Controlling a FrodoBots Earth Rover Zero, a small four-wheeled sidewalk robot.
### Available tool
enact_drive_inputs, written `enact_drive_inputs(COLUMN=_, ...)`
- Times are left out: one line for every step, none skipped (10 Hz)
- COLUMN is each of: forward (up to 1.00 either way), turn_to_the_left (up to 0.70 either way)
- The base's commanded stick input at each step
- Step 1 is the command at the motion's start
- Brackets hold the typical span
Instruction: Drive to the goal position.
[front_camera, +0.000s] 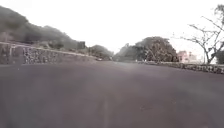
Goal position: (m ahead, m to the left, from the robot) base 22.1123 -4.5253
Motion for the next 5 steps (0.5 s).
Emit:
enact_drive_inputs(forward=0.85, turn_to_the_left=0.00)
enact_drive_inputs(forward=0.85, turn_to_the_left=0.00)
enact_drive_inputs(forward=0.85, turn_to_the_left=0.00)
enact_drive_inputs(forward=0.85, turn_to_the_left=0.00)
enact_drive_inputs(forward=0.85, turn_to_the_left=0.00)
